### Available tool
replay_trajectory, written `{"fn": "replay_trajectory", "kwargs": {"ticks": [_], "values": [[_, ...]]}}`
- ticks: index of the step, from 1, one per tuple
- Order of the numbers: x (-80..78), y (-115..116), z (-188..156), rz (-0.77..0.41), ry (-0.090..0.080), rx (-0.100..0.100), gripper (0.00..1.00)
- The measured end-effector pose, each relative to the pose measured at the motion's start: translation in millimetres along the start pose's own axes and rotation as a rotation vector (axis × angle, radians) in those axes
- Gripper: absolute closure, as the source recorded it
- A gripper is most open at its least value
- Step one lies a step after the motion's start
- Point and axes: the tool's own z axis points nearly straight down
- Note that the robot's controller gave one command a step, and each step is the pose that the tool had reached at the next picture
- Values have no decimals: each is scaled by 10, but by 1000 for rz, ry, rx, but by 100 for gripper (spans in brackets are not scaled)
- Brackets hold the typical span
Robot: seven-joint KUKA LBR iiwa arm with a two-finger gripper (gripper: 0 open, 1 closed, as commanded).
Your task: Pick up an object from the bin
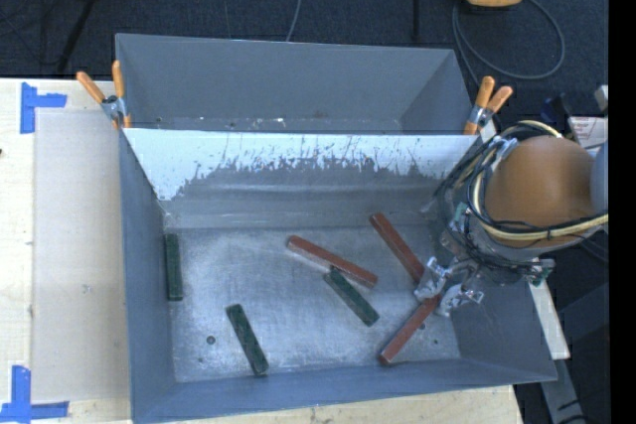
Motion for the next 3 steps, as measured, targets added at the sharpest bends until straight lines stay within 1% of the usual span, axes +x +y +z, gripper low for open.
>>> {"fn": "replay_trajectory", "kwargs": {"ticks": [1, 2, 3], "values": [[1, 0, 0, 1, 0, 0, 100], [-683, 147, -1460, -304, -4, 1, 100], [-678, 147, -1449, -303, -3, -1, 100]]}}
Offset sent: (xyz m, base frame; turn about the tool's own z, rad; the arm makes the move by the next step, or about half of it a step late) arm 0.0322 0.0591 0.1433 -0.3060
